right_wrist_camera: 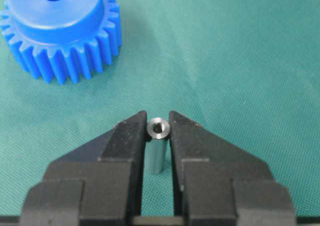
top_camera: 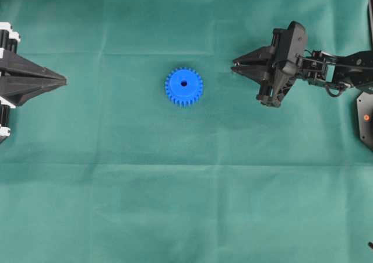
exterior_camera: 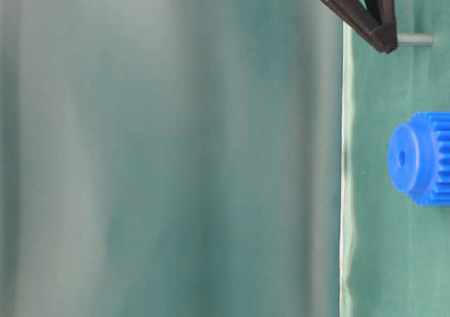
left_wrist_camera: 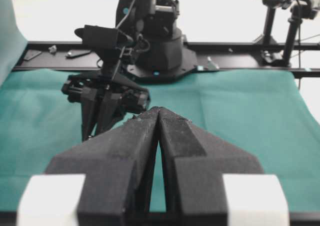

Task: Insert the shaft placed at a random location into the center hole of the medium gear at another random location.
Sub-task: 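Close the right gripper around the upright silver shaft, then lift the held shaft upward with the right gripper, then carry the shaft left and position it above the blue gear's center hole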

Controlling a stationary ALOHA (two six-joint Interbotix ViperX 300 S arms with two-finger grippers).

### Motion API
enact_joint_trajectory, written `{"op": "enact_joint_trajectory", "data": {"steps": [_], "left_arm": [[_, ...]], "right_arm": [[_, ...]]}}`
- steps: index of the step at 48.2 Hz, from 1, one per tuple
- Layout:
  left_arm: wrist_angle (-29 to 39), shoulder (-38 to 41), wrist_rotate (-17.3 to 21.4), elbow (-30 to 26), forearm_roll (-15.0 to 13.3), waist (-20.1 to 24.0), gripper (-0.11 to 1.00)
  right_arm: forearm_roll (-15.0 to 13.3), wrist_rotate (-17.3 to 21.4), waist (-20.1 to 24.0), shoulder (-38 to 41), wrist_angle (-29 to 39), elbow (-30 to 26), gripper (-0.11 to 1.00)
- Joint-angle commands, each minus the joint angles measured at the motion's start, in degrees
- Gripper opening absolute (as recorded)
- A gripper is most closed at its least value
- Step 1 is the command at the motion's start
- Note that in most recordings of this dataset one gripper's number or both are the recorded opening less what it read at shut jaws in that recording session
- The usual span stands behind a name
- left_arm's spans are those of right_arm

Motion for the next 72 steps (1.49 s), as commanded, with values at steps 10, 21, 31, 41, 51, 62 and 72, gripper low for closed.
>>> {"op": "enact_joint_trajectory", "data": {"steps": [10, 21, 31, 41, 51, 62, 72], "left_arm": [[0.2, 0.4, -0.1, -1.0, 0.2, 0.0, 0.00], [0.1, 0.4, -0.2, -1.0, 0.2, 0.0, 0.00], [0.2, 0.5, -0.2, -1.0, 0.2, 0.0, 0.00], [0.2, 0.5, -0.3, -1.0, 0.2, -0.1, 0.00], [0.2, 0.5, -0.3, -1.0, 0.2, -0.1, 0.00], [0.2, 0.5, -0.3, -1.0, 0.2, 0.0, 0.00], [0.2, 0.5, -0.3, -1.0, 0.2, -0.1, 0.00]], "right_arm": [[0.0, -0.2, 0.3, -4.0, 2.8, -0.8, 0.16], [0.0, -0.3, 0.4, -15.3, 14.4, -1.9, 0.16], [0.0, -0.4, 0.4, -17.8, 17.0, -2.3, 0.16], [0.0, -0.3, 0.5, -17.1, 17.0, -3.0, 0.16], [0.1, -0.2, 2.7, -14.7, 16.8, -5.6, 0.15], [0.2, -0.2, 5.4, -9.8, 16.8, -11.7, 0.15], [0.1, -0.2, 7.1, -5.2, 17.1, -17.5, 0.15]]}}
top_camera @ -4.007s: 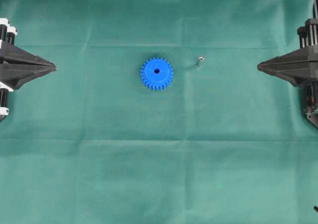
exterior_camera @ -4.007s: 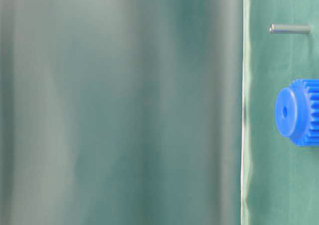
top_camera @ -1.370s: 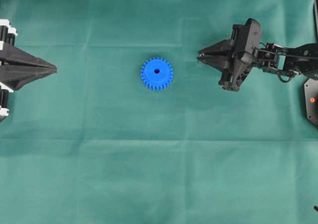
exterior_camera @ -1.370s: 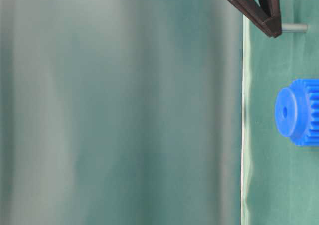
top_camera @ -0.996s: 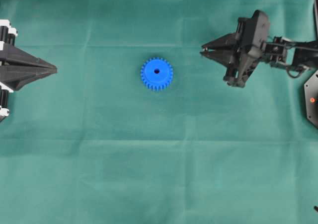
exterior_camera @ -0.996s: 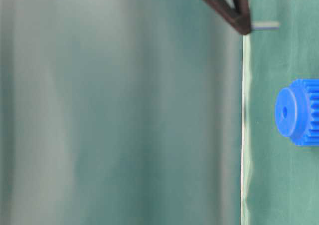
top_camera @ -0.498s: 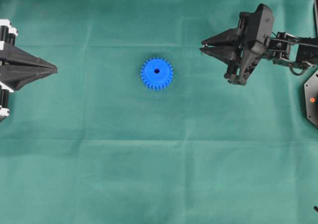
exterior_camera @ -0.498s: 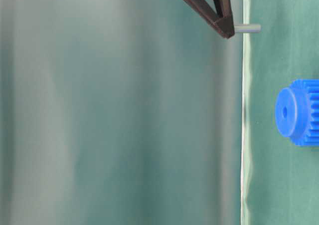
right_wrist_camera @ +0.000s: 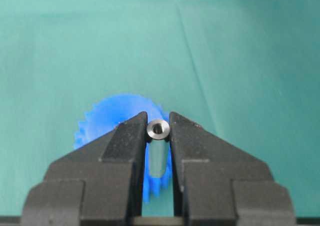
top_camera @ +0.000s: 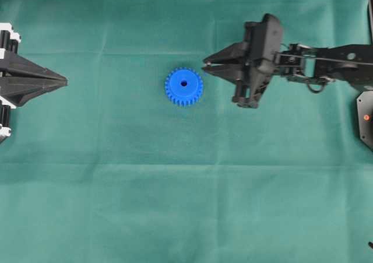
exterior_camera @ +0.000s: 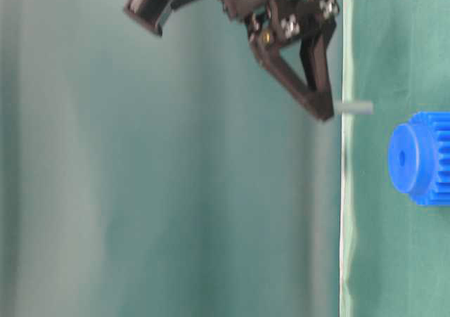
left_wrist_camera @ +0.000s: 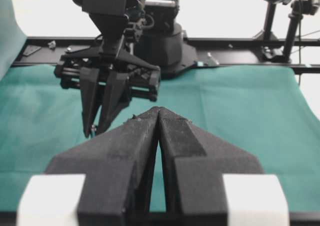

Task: Insert the shaft placed at a random location into the center hole of the medium gear at another random location.
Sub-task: 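Carry the shaft left and position it above the blue gear's center hole, then lower the shaft into the gear's center hole with the right gripper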

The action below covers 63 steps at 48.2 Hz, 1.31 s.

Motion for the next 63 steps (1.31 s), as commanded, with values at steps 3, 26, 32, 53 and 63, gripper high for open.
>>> {"op": "enact_joint_trajectory", "data": {"steps": [3, 26, 32, 53, 63], "left_arm": [[-0.3, 0.4, -0.1, -0.9, 0.2, 0.0, 0.00], [-0.3, 0.4, -0.2, -0.9, 0.2, 0.0, 0.00], [-0.3, 0.4, -0.2, -0.9, 0.2, -0.1, 0.00], [-0.7, 0.4, -0.2, -0.9, 0.2, 0.0, 0.00], [-0.7, 0.4, -0.3, -0.9, 0.2, 0.0, 0.00]], "right_arm": [[0.2, -0.2, 1.1, 1.7, 0.2, -4.4, 0.15], [0.6, -0.2, 2.7, 4.7, 0.8, -8.0, 0.15], [0.7, -0.2, 2.7, 4.7, 1.0, -7.8, 0.15], [0.7, -0.1, 2.8, 7.2, 1.6, -7.7, 0.16], [1.0, -0.1, 2.8, 8.9, 1.1, -7.7, 0.15]]}}
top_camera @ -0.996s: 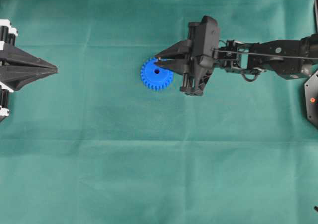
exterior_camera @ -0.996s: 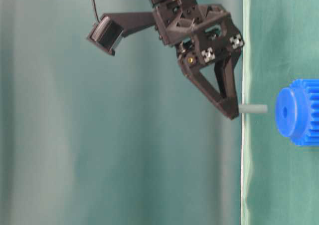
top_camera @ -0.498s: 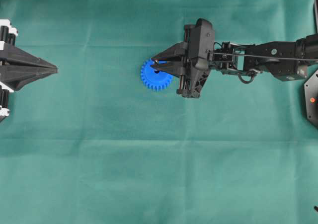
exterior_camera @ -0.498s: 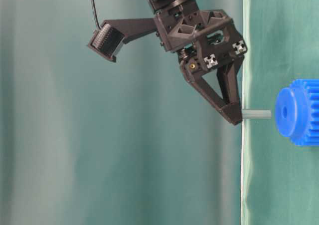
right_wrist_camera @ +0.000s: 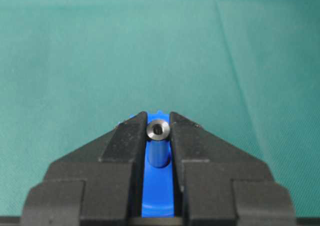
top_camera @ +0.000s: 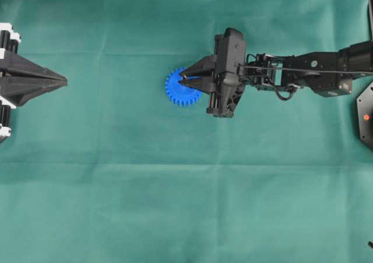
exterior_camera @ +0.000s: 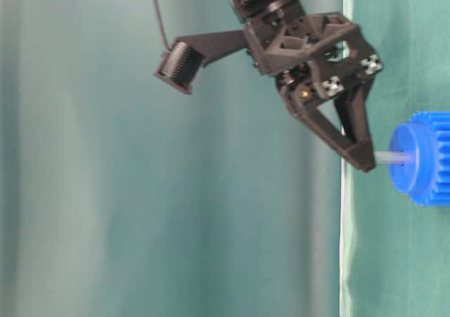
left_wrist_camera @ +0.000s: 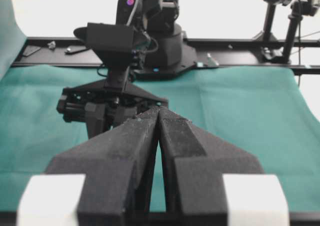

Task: Insert the shaft placed at a random location into the center hole of the medium gear at another random location.
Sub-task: 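Lower the shaft into the gear's center hole with the right gripper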

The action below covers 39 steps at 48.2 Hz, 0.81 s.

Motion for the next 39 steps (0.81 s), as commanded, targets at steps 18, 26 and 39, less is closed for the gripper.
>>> {"op": "enact_joint_trajectory", "data": {"steps": [18, 26, 39], "left_arm": [[-0.2, 0.4, -0.1, -0.9, 0.2, -0.2, 0.00], [-0.1, 0.4, -0.1, -0.9, 0.2, -0.1, 0.00], [0.4, 0.4, -0.1, -0.8, 0.2, -0.1, 0.00]], "right_arm": [[0.5, -0.1, 0.2, 1.9, -0.4, -1.3, 0.15], [0.4, -0.2, 0.2, 2.5, -1.1, -1.4, 0.15], [0.4, -0.2, 0.4, 2.6, -0.9, -1.4, 0.16]]}}
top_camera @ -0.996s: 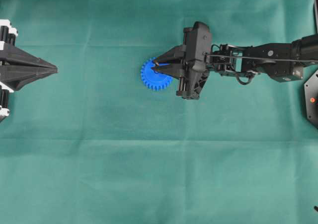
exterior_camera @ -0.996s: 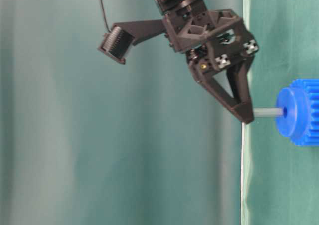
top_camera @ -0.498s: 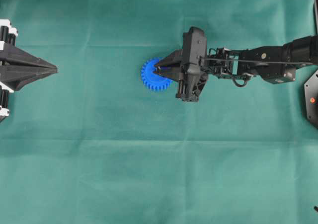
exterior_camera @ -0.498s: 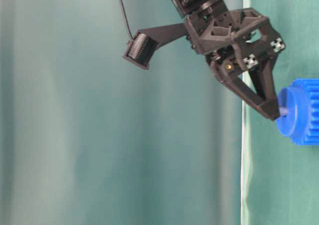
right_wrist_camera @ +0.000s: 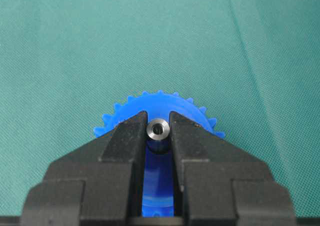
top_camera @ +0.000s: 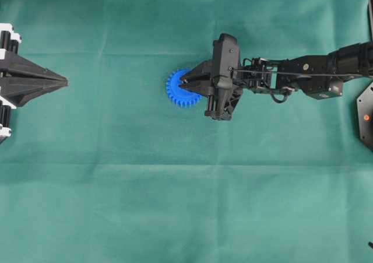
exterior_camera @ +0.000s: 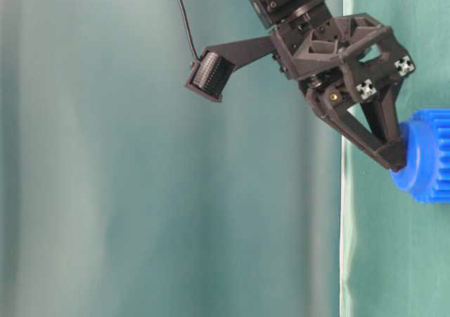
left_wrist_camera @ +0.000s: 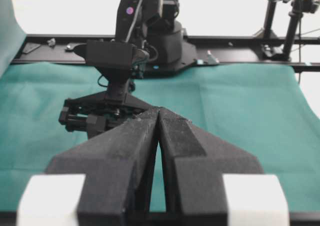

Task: Insert the shaft placed at a random location into the center hole of the medium gear at another random location.
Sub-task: 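Lower the shaft into the gear's center hole with the right gripper, then open the right gripper to release the inserted shaft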

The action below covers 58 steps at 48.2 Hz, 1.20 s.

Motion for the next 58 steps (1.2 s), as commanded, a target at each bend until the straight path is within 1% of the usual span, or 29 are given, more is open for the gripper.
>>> {"op": "enact_joint_trajectory", "data": {"steps": [1, 12, 14, 15, 25, 27, 28, 29, 34, 48, 58], "left_arm": [[-0.3, 0.4, -0.1, -0.8, 0.2, 0.0, 0.00], [-0.3, 0.4, -0.1, -0.8, 0.2, 0.0, 0.00], [-0.3, 0.4, -0.1, -0.8, 0.2, 0.0, 0.00], [-0.3, 0.4, -0.1, -0.9, 0.2, -0.1, 0.00], [-0.3, 0.4, 0.0, -0.9, 0.2, -0.1, 0.00], [-0.3, 0.4, -0.1, -0.9, 0.2, 0.0, 0.00], [-0.3, 0.4, -0.1, -0.9, 0.2, 0.0, 0.00], [-0.3, 0.4, 0.0, -0.9, 0.2, 0.0, 0.00], [-0.3, 0.4, 0.0, -0.9, 0.2, -0.1, 0.00], [-0.3, 0.4, 0.0, -0.9, 0.2, 0.0, 0.00], [-0.4, 0.4, 0.0, -0.9, 0.2, 0.0, 0.00]], "right_arm": [[0.1, -0.2, 0.3, -0.6, -0.4, -1.0, 0.16], [0.2, -0.2, 0.4, -0.7, -0.4, -1.1, 0.16], [0.2, -0.2, 0.4, -0.6, -0.5, -1.0, 0.18], [0.2, -0.2, 0.4, -0.6, -0.5, -1.1, 0.21], [0.2, -0.2, 0.8, -1.0, -0.6, -1.5, 0.80], [0.2, -0.2, 0.8, -1.2, -0.5, -1.7, 0.89], [0.2, -0.3, 0.8, -1.4, -0.5, -1.7, 0.91], [0.2, -0.3, 0.8, -1.6, -0.5, -1.8, 0.91], [0.1, -0.5, 0.8, -3.1, -0.2, -2.1, 0.84], [-0.2, -1.0, 0.8, -8.9, 2.2, -2.1, 0.86], [-0.2, -0.6, 0.8, -9.2, 2.3, -1.9, 0.86]]}}
